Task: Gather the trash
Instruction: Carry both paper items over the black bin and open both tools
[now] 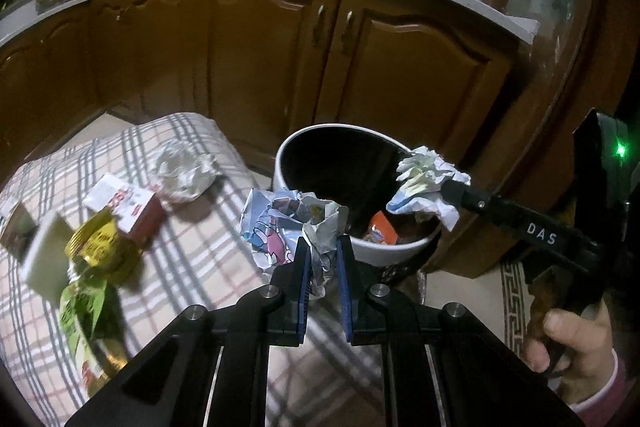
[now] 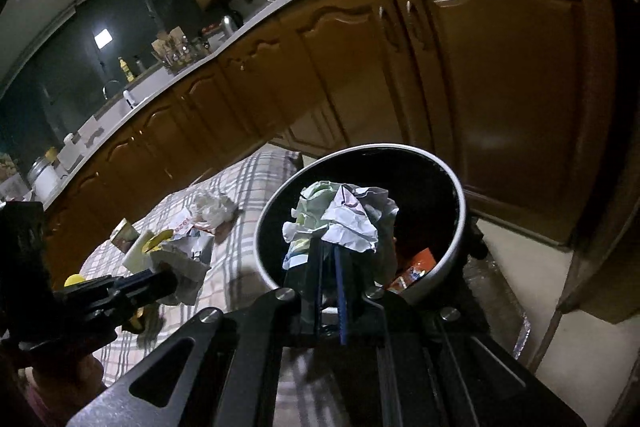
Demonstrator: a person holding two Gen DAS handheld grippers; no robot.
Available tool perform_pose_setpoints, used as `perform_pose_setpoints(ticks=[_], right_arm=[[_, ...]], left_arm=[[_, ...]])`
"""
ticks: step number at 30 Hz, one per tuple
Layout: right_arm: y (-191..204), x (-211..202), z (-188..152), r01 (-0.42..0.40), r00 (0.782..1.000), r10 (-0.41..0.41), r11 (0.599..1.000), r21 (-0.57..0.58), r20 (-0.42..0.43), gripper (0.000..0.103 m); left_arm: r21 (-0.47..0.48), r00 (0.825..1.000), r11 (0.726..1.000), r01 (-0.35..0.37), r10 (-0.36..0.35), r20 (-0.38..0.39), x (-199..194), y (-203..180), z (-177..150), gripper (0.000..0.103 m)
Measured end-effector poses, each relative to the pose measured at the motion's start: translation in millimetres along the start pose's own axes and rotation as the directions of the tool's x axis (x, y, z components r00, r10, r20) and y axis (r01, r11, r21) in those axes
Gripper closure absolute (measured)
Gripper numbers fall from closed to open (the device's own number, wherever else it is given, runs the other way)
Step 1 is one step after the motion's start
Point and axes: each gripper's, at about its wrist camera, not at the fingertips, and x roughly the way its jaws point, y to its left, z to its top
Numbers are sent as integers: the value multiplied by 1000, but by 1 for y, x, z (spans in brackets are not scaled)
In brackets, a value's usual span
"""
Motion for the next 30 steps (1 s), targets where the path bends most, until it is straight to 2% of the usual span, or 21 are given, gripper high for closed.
perform_pose_setpoints(ticks=[2,17,30], right_arm=[[-5,1,2,5,1000,-5,1000,3,-1,98],[-30,18,11,34,999,-34,999,17,-28,98],[-33,27,21,45,998,-45,999,-4,-37,98]], left_arm=[[3,1000,1000,-15,15,-16,5,-3,3,92],[42,999,999,4,-3,-43,46,-22,28,91],[66,998,998,24,-20,-61,67,-31,40,91]])
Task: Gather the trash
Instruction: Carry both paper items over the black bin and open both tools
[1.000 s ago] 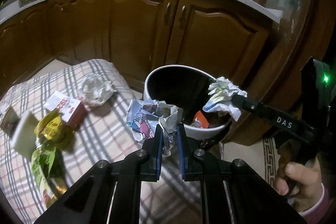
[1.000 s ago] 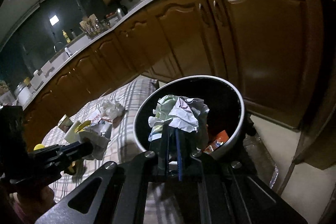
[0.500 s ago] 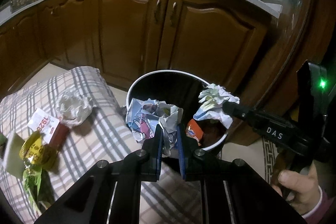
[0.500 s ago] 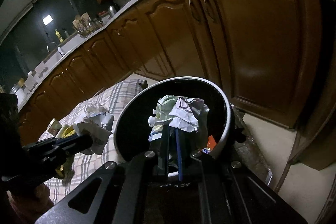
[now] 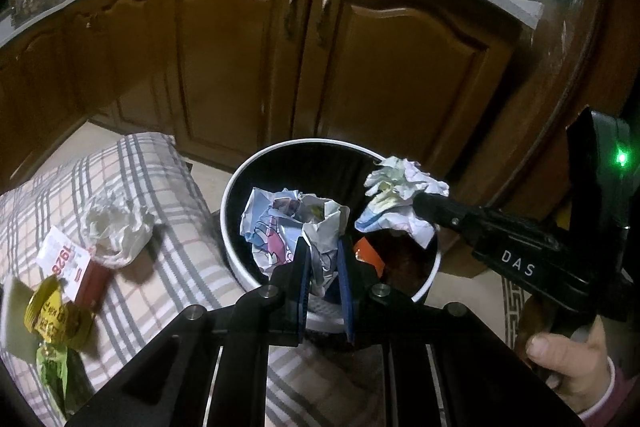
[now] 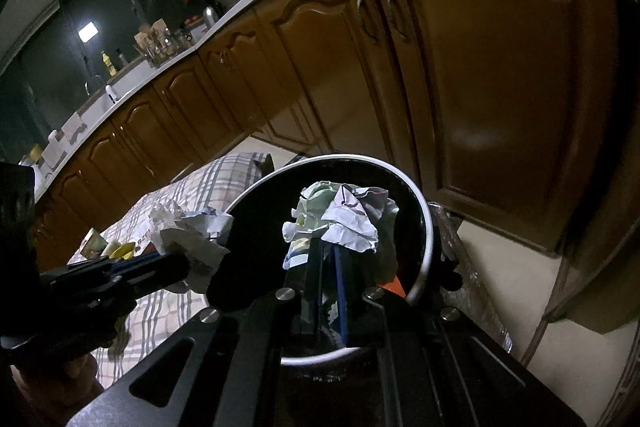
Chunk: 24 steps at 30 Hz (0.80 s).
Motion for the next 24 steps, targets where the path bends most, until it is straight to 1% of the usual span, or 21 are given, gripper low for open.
perform_pose_setpoints(ticks=[6,8,9,10,11,12,13,14,15,16,17,19,22,24], right_arm=[[-3,8,5,9,1000,-9,1000,-20,-20,97],[-2,10,5,11,1000,-12,1000,-23,-28,95],[-3,11,5,8,999,-9,1000,-23,-35,93],[-2,13,5,9,999,-10,1000,-22,-39,93],[-2,14,5,8,999,-9,1000,-17,-43,90],[-3,15,5,7,999,-8,1000,-13,-48,87],[-4,16,4,7,999,-7,1000,-10,-53,80],[-5,16,5,6,999,-6,1000,-7,-54,74],[-5,17,5,5,999,-5,1000,-4,-54,70],[-6,16,4,1,999,-1,1000,-1,-53,62],[-6,14,3,-5,999,6,1000,3,-51,55],[-5,12,2,-3,999,4,1000,4,-48,52],[-2,7,-1,-10,999,10,1000,10,-44,52],[2,2,-4,-17,999,18,1000,9,-36,50]], left_arm=[[-13,1000,1000,5,-5,-22,12,1,2,90],[-19,1000,1000,7,-8,-29,15,1,4,83],[-20,1000,1000,6,-7,-28,16,1,4,82],[-21,1000,1000,3,-4,-29,17,2,4,78],[-25,1000,1000,5,-6,-30,17,2,4,70],[-32,999,999,4,-5,-33,16,2,3,66],[-37,1000,999,2,-3,-28,14,2,2,58],[-40,1000,999,0,-1,-21,12,3,1,54],[-42,1000,999,1,-2,-16,10,3,-1,52],[-46,1000,999,1,-2,-14,8,4,-3,49],[-51,1000,999,6,-6,-8,6,5,-6,48],[-63,1000,998,5,-5,-6,0,10,-12,48],[-88,1000,996,0,0,0,-12,18,-23,47],[-102,1000,995,-3,4,6,-22,24,-32,47]])
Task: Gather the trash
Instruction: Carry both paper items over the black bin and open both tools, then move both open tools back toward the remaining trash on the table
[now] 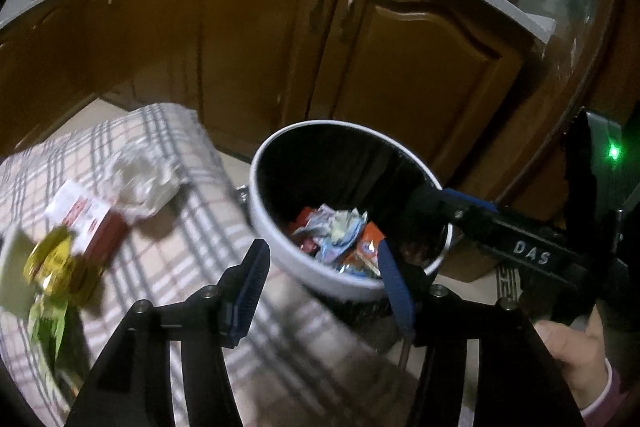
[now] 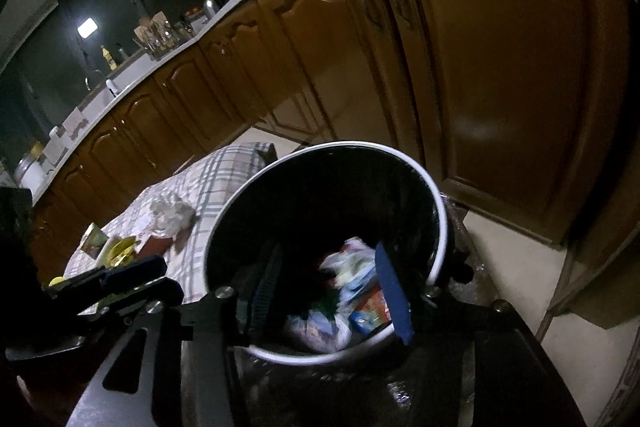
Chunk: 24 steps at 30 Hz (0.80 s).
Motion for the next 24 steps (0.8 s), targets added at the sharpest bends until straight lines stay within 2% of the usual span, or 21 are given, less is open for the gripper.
perform_pose_setpoints(ticks=[5,8,14,24], right_arm=[[13,-12,-13,-22,1000,22,1000,1,15,34],[24,-17,-22,-40,999,40,999,0,15,31],[53,-26,-34,-94,995,94,996,-7,21,28],[113,-16,-60,-162,986,159,985,-66,-39,28]], left_arm=[[-18,1000,1000,-12,12,8,-27,12,-21,45],[-37,999,999,-23,24,24,-50,22,-33,45],[-81,996,995,-61,66,59,-93,46,-57,45],[-183,985,975,-124,143,96,-151,98,-93,45]])
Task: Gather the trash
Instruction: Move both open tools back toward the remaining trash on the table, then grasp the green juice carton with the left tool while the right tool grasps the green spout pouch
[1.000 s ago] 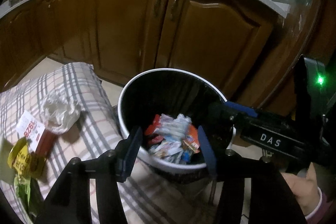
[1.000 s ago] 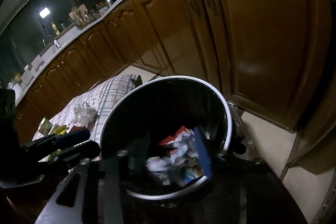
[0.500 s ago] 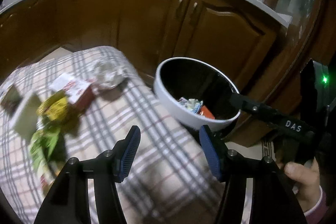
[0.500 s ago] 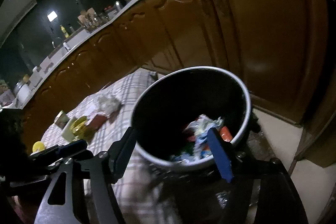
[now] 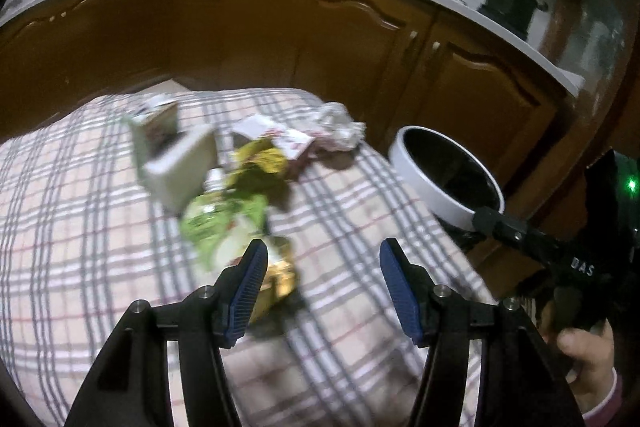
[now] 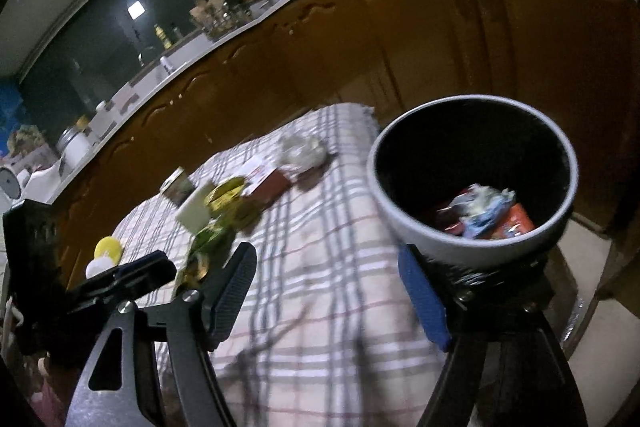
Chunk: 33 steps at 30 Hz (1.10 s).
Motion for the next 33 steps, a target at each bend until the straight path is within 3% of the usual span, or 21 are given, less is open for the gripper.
perform_pose_setpoints(ticks=[10,19,27,33], right_arm=[[49,23,-15,-54,997,51,997,-50,-51,28],[90,51,-19,-147,985,137,985,-91,-108,28],[103,85,-10,-207,967,192,976,-72,-168,29],[113,113,-7,-234,951,210,969,-83,-229,31]], left_arm=[[-113,998,991,-65,67,13,-18,57,-12,45],[-121,993,985,-120,122,6,-14,89,-8,45],[-114,990,984,-136,139,19,9,113,20,45],[-130,993,986,-105,111,40,30,121,51,45]])
